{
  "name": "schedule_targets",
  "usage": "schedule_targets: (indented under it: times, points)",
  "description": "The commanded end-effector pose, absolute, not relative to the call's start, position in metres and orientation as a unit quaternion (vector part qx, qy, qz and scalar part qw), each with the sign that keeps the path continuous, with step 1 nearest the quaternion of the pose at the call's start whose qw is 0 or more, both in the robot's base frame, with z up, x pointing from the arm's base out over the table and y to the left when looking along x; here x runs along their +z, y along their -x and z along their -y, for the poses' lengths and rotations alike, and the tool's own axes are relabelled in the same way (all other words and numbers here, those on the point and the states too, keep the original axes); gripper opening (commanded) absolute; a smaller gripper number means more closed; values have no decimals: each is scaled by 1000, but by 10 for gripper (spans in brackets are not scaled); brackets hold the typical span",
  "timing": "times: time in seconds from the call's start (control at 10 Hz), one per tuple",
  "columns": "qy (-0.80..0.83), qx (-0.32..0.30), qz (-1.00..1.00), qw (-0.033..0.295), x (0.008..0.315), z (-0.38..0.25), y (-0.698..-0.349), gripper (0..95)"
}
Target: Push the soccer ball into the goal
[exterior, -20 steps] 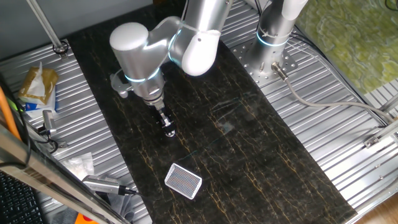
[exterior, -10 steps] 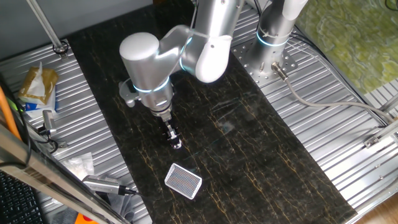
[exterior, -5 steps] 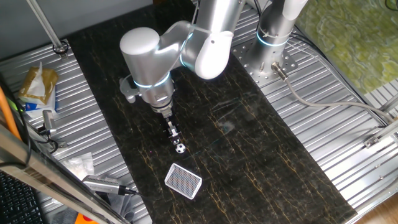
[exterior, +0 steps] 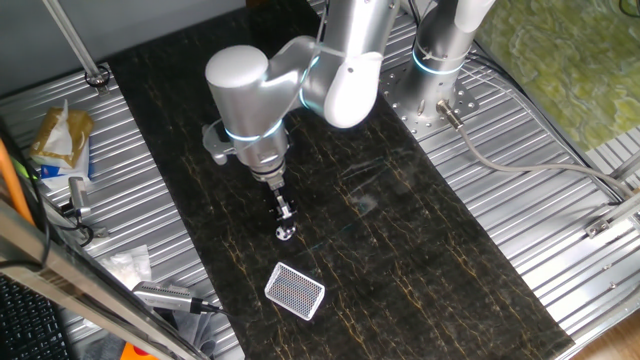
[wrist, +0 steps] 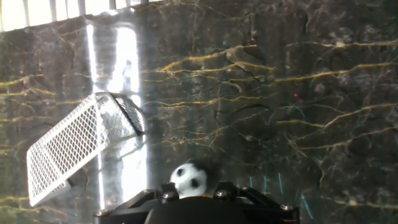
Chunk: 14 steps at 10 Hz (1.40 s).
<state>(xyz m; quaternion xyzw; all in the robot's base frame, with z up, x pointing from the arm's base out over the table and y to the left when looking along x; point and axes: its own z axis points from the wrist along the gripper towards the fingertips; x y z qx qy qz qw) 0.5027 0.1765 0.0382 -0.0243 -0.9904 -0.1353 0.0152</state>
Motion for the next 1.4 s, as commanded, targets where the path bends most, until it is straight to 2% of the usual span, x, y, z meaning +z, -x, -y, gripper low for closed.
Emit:
schedule_targets:
  times: [0.1,0.2,0.3,1.1,1.2,1.4]
  points:
    - [24,-135,990,15,40,-175,-502,380]
    - [23,-135,990,16,43,-172,-502,380]
    - [21,-134,991,17,44,-168,-502,190]
    - [-3,-133,991,13,31,-147,-503,190]
    - [1,-133,991,12,29,-148,-505,0]
    - [6,-132,991,10,25,-155,-508,0]
